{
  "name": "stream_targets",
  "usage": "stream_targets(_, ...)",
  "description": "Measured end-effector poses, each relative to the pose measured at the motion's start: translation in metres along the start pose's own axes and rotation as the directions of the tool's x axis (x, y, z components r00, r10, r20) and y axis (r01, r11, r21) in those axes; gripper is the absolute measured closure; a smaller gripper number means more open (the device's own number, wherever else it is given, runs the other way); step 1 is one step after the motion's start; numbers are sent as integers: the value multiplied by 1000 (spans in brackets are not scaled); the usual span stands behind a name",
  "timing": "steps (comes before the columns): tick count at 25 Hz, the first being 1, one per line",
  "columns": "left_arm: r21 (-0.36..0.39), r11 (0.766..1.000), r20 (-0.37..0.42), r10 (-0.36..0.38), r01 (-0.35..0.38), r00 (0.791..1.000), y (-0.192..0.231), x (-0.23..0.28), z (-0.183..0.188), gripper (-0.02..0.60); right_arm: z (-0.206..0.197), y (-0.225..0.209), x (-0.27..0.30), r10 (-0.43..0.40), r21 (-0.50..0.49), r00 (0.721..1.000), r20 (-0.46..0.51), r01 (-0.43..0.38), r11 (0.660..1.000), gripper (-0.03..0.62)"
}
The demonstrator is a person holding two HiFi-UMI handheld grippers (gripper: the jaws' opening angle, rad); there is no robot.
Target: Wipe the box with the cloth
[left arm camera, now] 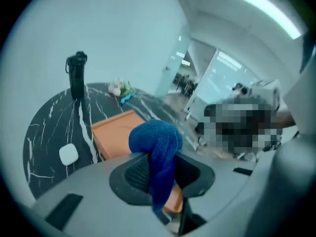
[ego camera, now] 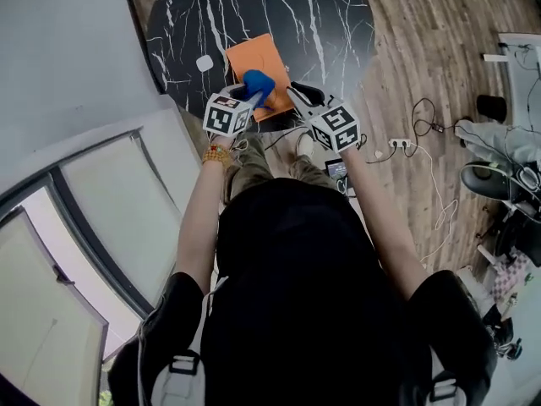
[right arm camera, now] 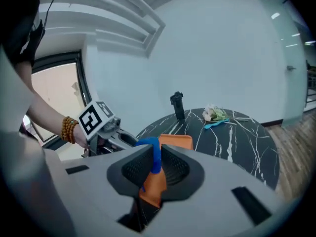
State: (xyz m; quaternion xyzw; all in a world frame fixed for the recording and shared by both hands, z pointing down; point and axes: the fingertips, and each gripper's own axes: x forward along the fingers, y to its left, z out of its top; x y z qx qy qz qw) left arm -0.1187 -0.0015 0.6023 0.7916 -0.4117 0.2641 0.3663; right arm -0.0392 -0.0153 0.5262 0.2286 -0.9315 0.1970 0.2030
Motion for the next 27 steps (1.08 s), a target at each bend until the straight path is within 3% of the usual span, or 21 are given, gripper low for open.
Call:
stream_targets(1, -4, 999, 124, -38, 39, 992, -7, -18, 15, 477, 6, 3, 1, 6, -26, 1000, 14, -5, 1000, 561)
stream_targets(3, 4, 997, 337, -73, 76, 939, -19, -55, 42, 477, 16, 6, 1, 11, -81, 999, 39, -8, 997, 589)
stream_targets(6, -10, 1000, 477, -20, 28, 879, -20, -94, 53, 476, 26, 5, -1, 11, -100, 997, 71, -4, 995, 591)
stream_targets(8, -58, 998, 506, 29, 0, 862, -14, -104, 47, 476, 25, 5, -3, 17, -98, 997, 74, -9, 995, 591)
stream_targets(12, -117, 992, 505, 94, -39, 858, -11, -107, 35, 476, 21, 2, -9, 33, -123, 998, 56, -26, 992, 591)
stream_targets(19, -102, 994, 536, 85, -36, 840, -17, -103, 46, 471, 17, -24, -21, 2, -150, 1000, 32, 3, 989, 591)
stream_targets(27, -119, 992, 538, 100, -42, 837, -21, -103, 46, 471, 16, -22, -18, 15, -151, 1000, 23, -11, 988, 591)
